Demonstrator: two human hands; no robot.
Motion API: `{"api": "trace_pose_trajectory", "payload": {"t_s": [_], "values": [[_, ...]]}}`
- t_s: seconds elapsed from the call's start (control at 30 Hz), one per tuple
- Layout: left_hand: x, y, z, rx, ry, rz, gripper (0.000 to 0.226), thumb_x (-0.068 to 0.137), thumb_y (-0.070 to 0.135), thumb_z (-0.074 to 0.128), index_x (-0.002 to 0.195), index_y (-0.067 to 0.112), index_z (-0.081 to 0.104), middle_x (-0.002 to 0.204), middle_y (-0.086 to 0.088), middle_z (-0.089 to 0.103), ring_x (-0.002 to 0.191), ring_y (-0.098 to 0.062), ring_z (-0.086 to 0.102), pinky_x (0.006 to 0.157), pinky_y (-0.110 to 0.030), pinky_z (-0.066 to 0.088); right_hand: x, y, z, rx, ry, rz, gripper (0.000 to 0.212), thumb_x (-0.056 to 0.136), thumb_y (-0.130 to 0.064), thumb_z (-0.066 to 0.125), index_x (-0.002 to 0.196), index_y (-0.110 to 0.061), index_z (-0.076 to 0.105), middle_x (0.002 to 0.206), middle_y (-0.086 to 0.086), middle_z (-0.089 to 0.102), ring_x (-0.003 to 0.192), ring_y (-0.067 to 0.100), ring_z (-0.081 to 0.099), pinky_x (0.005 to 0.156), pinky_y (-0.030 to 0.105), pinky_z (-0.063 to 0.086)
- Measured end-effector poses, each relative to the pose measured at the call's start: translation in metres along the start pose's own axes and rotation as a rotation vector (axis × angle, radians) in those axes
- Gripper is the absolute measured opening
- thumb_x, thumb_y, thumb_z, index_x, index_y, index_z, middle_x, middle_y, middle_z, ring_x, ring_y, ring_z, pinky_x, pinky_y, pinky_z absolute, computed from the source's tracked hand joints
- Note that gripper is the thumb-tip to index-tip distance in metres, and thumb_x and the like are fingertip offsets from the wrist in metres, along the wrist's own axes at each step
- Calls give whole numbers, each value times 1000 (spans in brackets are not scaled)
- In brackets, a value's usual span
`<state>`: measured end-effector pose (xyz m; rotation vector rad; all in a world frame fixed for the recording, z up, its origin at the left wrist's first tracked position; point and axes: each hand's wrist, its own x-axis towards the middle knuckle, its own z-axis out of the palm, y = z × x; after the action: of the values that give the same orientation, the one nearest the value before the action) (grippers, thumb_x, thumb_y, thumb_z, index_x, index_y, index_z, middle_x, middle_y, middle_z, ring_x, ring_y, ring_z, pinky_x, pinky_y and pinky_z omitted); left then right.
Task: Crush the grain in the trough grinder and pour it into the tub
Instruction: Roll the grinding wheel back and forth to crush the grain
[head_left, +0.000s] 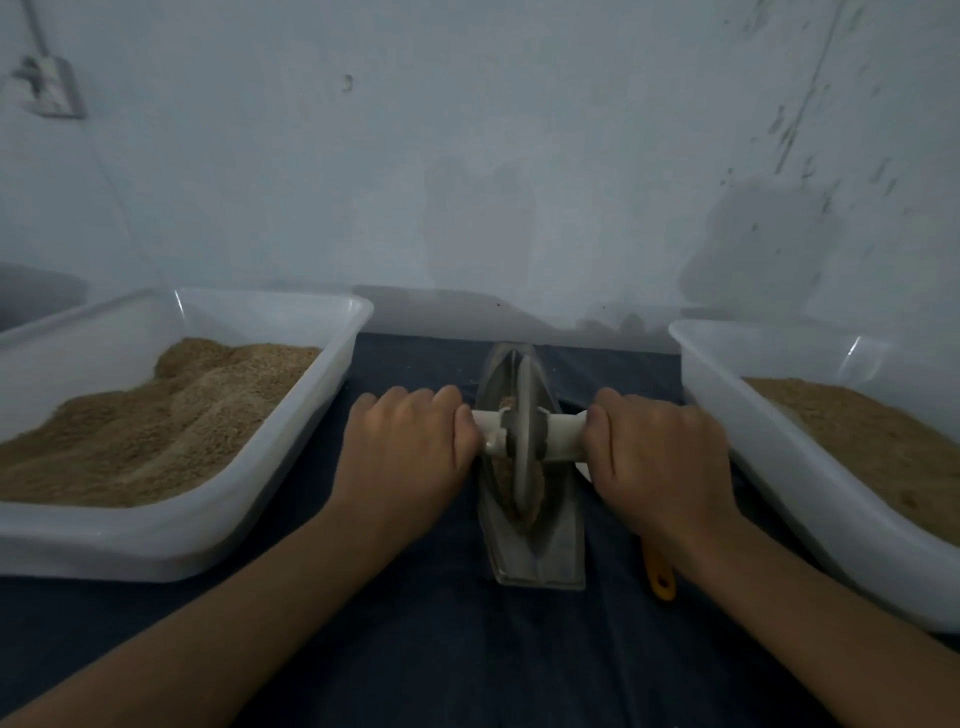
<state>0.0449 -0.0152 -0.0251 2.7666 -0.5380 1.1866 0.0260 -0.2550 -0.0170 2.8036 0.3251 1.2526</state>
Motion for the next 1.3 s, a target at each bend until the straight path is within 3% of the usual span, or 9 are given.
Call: {"api": "trace_pose_trajectory", "payload": {"t_s": [0.2,0.33,0.47,0.57,0.7,0.8,0.93,1.1,1.3], "values": [[7,-1,10,-16,56,-4,33,100,33,29,69,24,40,59,6,42,53,-17,34,58,-35,25,-4,1,4,41,66,9,46,106,-36,20,65,-24,39,51,-10,34,40,11,31,41,27,23],[26,-7,24,242,-92,193,22,87,9,58,73,16,41,60,-3,49,53,-19,33,51,-29,29,28,8,23,-105,-191,40,52,93,-39,8,64,-21,46,57,-7,41,49,14,37,49,32,26],[59,-14,40,287,-246,174,14,100,12,40,90,20,33,73,-3,33,68,-25,39,58,-33,32,66,26,44,-143,-419,-124,22,99,-23,29,88,-14,45,74,1,41,70,23,48,51,33,21],[77,-15,42,289,-315,144,14,101,14,42,89,18,36,69,-2,33,62,-22,38,51,-29,26,80,29,47,-115,-524,-130,12,103,-20,37,94,-13,40,80,4,43,67,20,41,52,33,22],[60,-9,34,297,-287,115,19,98,10,48,88,19,35,70,-2,33,65,-21,39,57,-30,29,65,22,36,-168,-441,-155,11,99,-20,44,93,-14,37,76,2,38,68,21,44,49,31,24],[31,-6,18,245,-196,176,16,85,11,68,81,13,52,64,-5,51,54,-23,46,52,-29,31,41,11,24,-196,-298,-60,38,97,-34,19,77,-16,45,66,-3,42,58,16,41,49,33,28],[2,-1,1,70,-79,64,31,100,33,24,79,21,44,66,4,43,57,-20,41,58,-34,35,10,-2,-3,-14,-60,25,47,100,-37,18,62,-23,40,50,-8,36,41,14,31,45,30,21],[-14,6,-10,-19,34,-29,29,104,36,25,77,28,34,69,7,39,64,-18,34,65,-38,25,-11,-3,-13,80,99,-38,36,104,-32,26,71,-23,37,58,-7,35,47,13,30,47,31,22],[13,3,8,72,15,8,34,99,31,31,67,23,41,57,6,41,51,-19,36,57,-34,26,-2,2,4,78,-26,82,42,99,-36,22,60,-26,34,48,-11,29,41,4,24,47,26,11]]}}
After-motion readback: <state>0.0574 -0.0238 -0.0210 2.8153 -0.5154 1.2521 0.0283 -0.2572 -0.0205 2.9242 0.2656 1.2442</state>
